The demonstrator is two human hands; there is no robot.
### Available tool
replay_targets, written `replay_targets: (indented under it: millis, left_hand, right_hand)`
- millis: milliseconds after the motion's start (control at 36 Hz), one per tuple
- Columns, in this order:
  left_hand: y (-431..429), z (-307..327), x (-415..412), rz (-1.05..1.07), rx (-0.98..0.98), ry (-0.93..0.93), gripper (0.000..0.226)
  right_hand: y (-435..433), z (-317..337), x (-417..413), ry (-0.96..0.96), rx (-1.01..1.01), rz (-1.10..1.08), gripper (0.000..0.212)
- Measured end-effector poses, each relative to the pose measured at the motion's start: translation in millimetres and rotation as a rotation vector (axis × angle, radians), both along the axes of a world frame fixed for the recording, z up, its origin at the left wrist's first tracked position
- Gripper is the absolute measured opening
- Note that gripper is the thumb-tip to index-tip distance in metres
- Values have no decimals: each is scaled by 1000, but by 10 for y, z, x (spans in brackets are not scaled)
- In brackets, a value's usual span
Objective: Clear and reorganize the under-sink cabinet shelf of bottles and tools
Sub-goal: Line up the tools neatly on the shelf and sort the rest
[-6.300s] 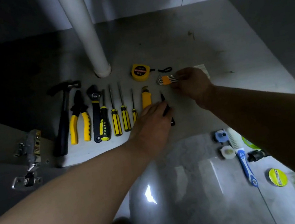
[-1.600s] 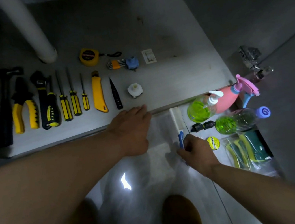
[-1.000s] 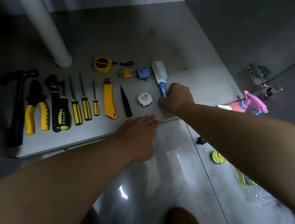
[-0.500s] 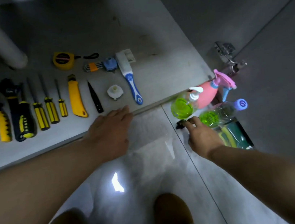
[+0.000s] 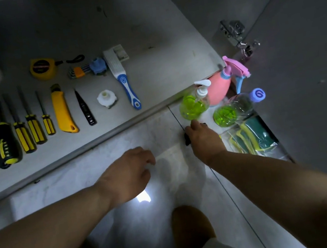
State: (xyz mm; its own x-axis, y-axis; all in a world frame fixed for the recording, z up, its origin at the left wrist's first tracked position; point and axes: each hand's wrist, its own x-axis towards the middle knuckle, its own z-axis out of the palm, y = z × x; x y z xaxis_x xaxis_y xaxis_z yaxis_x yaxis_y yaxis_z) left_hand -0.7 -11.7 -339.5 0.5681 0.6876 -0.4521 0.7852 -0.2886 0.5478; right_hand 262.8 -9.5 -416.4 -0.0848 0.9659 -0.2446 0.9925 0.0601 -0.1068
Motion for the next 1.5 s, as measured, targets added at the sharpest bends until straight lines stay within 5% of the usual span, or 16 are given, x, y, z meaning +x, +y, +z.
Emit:
replay_targets:
  millis: [194,333,500,639,722,1000,1222,1500]
  left_hand:
    - [29,70,261,776,-714,-275,31]
    - [-2,33,200,943,-963,-484,31]
    - [15,-45,118,1009,-820,-489,23]
    - [21,-37,128,968,-748,-441,16]
    - [3,-16,132,947,-733,-430,14]
    - [81,165,48,865,-679,-451,14]
    - [483,507,-84,666,-692,-619,19]
    - [711,528,-322,847,-385,-625,17]
  right_hand:
    - [-384,194,-485,519,79,166,15]
    - [-479,359,-750,631,192,294,24]
    - [-434,365,-585,507,238,310,35]
    - [-435,179,-93,65,102,-177,59]
    - [-499,55,157,-83,6,-230,64]
    - [-434,50,194,68,-53,-292,40]
    - [-67,729,-184,638,264,-11,32]
    - [1632,1006,-609,422,201,-68,39]
